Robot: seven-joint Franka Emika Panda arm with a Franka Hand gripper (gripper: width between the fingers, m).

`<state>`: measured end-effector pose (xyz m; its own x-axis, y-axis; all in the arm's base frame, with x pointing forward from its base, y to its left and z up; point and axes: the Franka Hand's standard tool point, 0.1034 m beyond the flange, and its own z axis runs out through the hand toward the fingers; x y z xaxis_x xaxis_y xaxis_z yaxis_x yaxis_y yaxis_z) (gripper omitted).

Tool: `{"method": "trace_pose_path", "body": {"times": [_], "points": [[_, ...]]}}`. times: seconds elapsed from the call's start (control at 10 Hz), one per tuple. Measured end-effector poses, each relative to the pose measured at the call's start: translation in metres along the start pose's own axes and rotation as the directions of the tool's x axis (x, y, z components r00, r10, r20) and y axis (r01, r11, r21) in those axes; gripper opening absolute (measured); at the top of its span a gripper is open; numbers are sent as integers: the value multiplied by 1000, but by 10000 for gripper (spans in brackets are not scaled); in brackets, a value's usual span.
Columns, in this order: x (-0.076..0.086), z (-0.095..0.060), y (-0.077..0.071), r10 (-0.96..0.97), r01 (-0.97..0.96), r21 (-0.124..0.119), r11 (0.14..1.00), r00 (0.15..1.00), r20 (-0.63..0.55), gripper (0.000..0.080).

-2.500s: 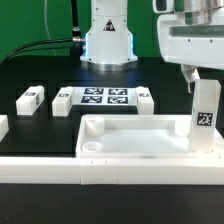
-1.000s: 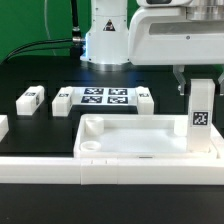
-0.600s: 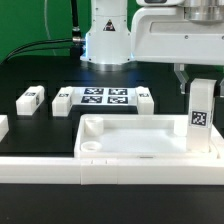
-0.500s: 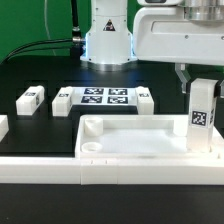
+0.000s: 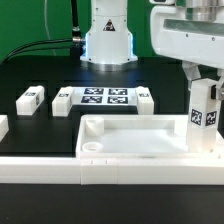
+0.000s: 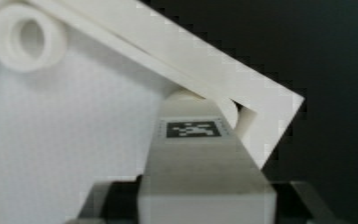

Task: Assemble desk

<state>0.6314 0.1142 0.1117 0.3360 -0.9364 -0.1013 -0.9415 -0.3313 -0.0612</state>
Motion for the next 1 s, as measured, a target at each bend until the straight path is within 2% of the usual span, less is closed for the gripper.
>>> {"method": "trace_pose_path", "body": {"times": [0.4,0.6,0.7,0.8,0.9,1.0], "points": [[1,0,-3,293,-294,15,956,956,18,288],[1,0,-3,328,-329,18,944,944,18,288],[0,0,-3,312,-313,17,950,950,18,379],[1,0,-3,269,-269,16,963,963,15,379],[1,0,-3,232,-232,15,973,973,15,550],[0,0,-3,197,-197,15,980,980,15,633]]}}
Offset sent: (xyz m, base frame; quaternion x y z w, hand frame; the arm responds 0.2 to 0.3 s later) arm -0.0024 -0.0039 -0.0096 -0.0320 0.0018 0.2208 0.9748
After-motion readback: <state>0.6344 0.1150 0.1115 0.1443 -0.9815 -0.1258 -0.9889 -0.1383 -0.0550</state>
